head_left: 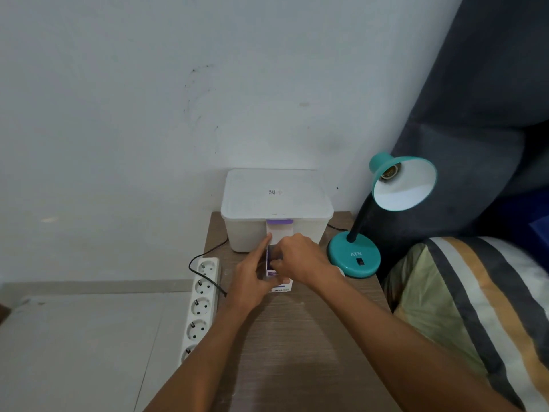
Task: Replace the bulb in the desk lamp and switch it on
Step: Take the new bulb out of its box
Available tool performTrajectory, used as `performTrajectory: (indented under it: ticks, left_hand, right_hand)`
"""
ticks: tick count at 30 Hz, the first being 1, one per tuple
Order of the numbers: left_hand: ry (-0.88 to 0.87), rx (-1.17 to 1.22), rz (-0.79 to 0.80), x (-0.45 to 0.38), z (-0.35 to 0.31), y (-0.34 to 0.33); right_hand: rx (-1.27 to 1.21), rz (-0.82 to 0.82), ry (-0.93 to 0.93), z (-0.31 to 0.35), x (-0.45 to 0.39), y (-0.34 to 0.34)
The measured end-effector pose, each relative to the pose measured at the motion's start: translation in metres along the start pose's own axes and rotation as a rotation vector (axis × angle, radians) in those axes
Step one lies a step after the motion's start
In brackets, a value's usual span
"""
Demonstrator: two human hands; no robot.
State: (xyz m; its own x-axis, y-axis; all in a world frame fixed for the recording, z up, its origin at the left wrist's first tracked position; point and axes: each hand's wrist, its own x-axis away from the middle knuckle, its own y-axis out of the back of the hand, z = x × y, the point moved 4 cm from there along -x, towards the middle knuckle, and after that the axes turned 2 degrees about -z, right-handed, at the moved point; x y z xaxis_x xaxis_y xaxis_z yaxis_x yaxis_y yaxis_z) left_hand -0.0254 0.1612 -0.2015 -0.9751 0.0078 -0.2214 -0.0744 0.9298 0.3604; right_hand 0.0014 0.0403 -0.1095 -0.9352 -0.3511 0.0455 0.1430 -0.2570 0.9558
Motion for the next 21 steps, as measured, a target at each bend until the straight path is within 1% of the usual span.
performTrajectory:
  ticks: [5, 9, 12, 14, 17, 21]
  left_hand:
    - [0.019, 0.011, 0.001, 0.0, -0.002, 0.0]
    - [0.03, -0.001, 0.012, -0.001, 0.0, -0.001]
    - [0.042, -0.003, 0.005, -0.001, 0.001, -0.001]
    - [0.048, -0.005, 0.004, -0.001, 0.0, 0.0]
    - [0.053, -0.005, 0.014, -0.001, 0.001, 0.0]
    - [0.049, 0.016, 0.011, -0.002, 0.0, 0.0]
  right_hand:
    - [-0.085, 0.015, -0.029, 0.0, -0.001, -0.001]
    - [-0.078, 0.03, -0.076, 0.001, -0.004, 0.002]
    - [-0.061, 0.008, -0.078, 0.003, -0.005, -0.002]
    - [-0.069, -0.03, -0.078, 0.002, -0.002, -0.006]
    - [-0.102, -0.13, -0.064, -0.004, 0.006, -0.008]
    - [-0.145, -0.317, -0.013, -0.006, 0.017, 0.002]
